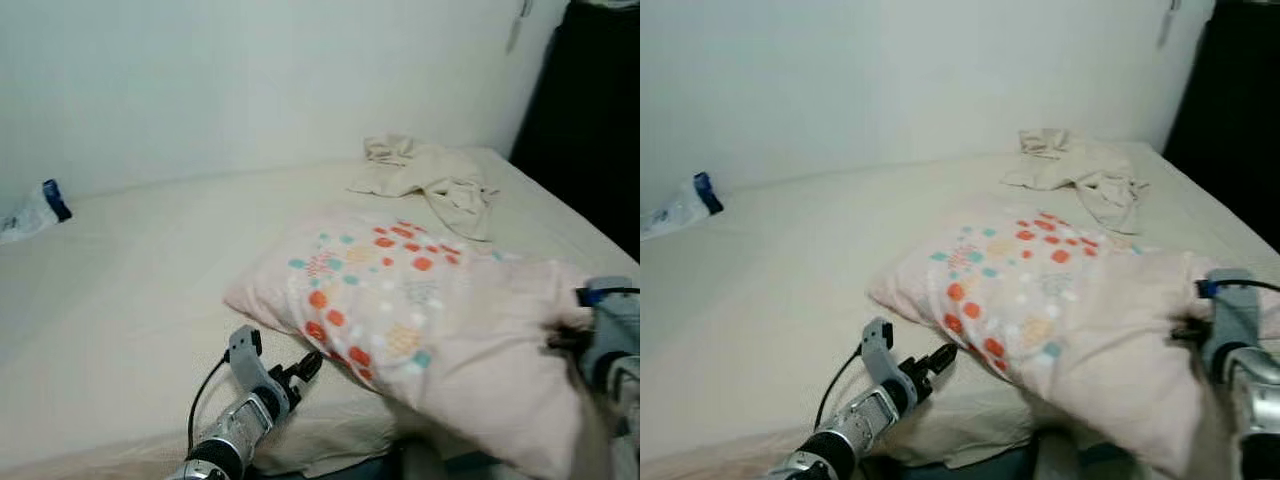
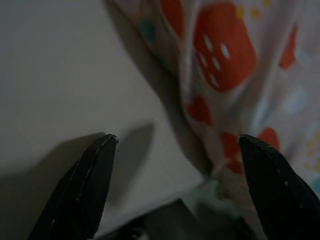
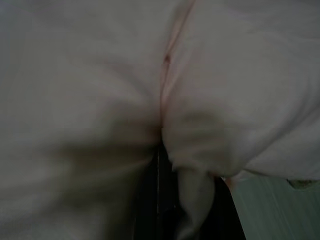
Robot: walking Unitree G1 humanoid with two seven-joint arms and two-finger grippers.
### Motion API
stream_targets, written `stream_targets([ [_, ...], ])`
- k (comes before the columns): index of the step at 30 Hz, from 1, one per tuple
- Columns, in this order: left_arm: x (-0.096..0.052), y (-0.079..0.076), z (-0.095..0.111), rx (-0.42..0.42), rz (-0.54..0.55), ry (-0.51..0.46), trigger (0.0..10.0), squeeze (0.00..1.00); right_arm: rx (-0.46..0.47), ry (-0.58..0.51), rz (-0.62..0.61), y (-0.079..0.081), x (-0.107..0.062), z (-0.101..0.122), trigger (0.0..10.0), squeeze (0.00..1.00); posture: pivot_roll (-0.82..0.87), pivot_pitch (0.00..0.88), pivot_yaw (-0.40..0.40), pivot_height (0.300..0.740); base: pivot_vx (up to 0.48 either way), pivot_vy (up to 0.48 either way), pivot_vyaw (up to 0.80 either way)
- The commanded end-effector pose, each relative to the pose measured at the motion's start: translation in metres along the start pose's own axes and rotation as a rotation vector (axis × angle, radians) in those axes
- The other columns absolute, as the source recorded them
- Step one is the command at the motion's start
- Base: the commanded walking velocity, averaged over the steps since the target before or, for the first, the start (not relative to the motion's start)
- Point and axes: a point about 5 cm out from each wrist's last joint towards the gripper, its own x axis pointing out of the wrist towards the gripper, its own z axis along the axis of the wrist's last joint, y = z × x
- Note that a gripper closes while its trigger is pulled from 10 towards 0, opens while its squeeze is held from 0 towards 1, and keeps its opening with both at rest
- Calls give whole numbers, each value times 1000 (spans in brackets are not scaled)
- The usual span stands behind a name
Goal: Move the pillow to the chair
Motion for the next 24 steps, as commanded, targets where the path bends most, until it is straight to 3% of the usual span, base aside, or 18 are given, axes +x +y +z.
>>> stream_targets([
  [1,3,-9,-5,-80,-57,39,10000,0,-55,17,89,27,8,-5,0,0,-58,54,70,582,0,0,0],
  [8,5,-13,-11,-160,-80,69,10000,0,-134,60,231,58,11,-17,0,0,-62,54,69,582,0,0,0],
  [19,8,-15,-16,-118,-9,6,10000,0,-160,62,270,69,10,-19,0,0,-74,65,72,582,0,0,0],
  [24,13,-27,-15,-152,-60,-22,10000,0,-167,64,288,77,11,-21,0,0,-78,81,73,582,0,0,0],
])
